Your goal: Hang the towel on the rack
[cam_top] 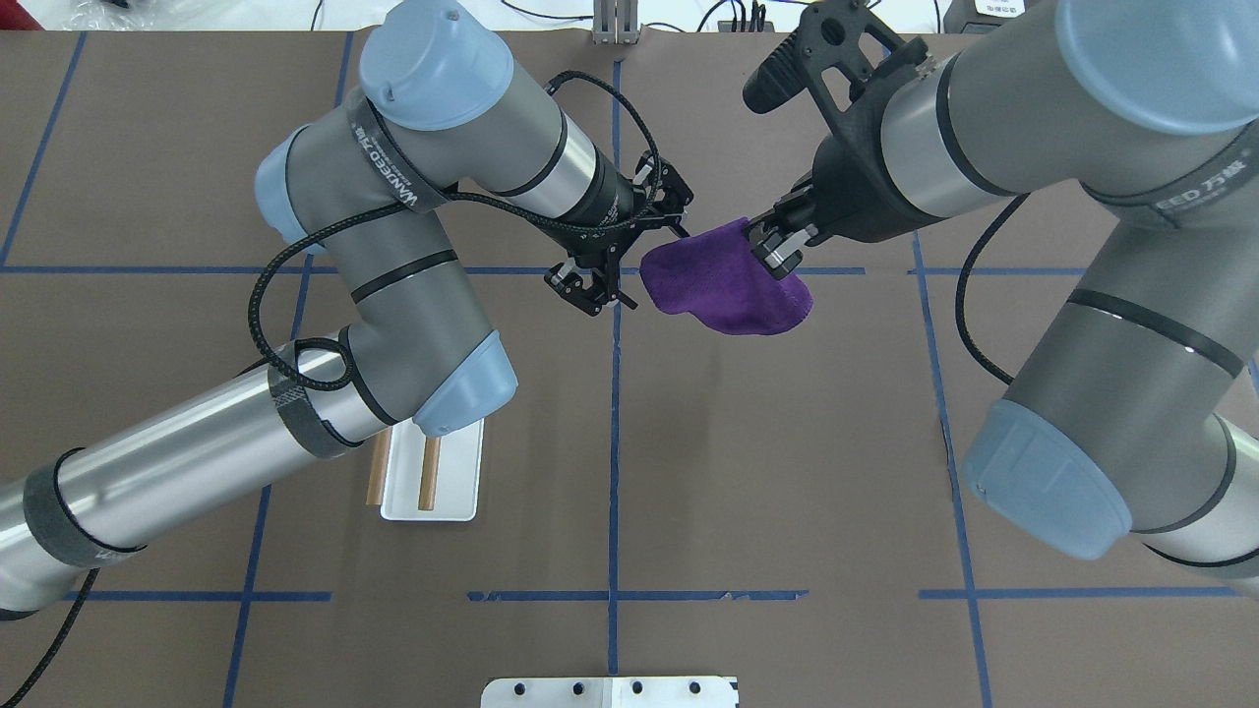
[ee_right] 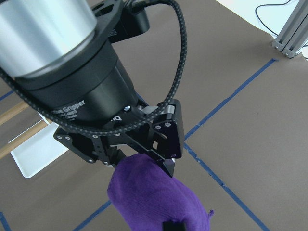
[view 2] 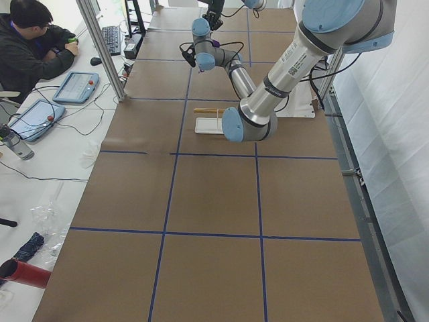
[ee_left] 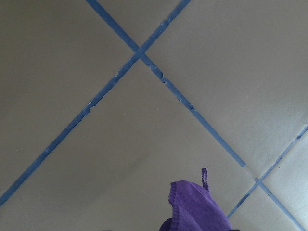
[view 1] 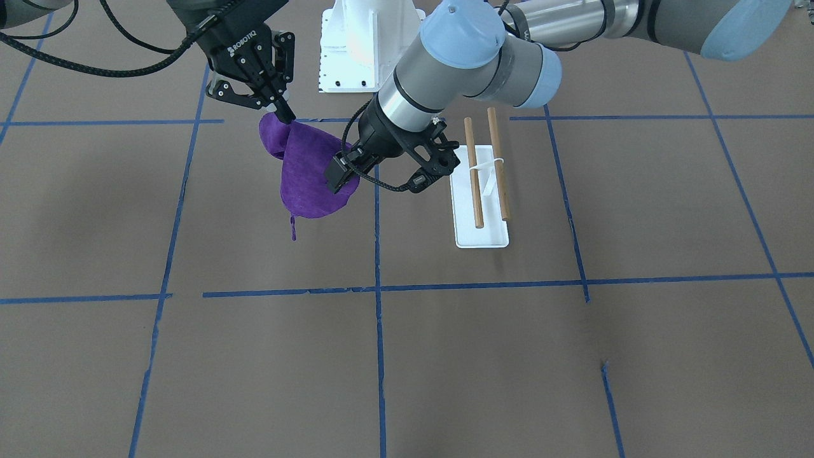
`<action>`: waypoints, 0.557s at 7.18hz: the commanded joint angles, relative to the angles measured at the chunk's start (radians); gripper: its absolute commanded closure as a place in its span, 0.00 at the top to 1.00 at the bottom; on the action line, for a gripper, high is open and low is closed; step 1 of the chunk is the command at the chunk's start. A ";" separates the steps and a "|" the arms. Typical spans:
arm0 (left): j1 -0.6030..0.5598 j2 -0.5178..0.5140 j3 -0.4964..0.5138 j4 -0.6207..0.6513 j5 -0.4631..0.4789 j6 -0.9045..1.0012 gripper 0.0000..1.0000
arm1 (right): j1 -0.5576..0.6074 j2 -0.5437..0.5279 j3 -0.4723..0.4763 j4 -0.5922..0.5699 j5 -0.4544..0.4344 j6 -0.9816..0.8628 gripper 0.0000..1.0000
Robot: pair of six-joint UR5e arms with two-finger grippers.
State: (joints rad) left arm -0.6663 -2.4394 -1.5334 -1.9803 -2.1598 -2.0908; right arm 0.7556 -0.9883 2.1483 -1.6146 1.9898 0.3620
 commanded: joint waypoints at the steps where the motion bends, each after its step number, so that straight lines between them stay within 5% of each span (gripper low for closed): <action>1: 0.001 0.005 -0.005 0.000 0.000 0.008 0.37 | 0.002 -0.007 0.016 0.001 0.001 0.003 0.00; 4: -0.001 0.005 -0.008 0.000 0.000 0.009 0.37 | 0.005 -0.013 0.024 0.001 0.004 0.003 0.00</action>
State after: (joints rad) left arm -0.6659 -2.4345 -1.5394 -1.9804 -2.1599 -2.0820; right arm 0.7601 -0.9996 2.1706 -1.6138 1.9934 0.3651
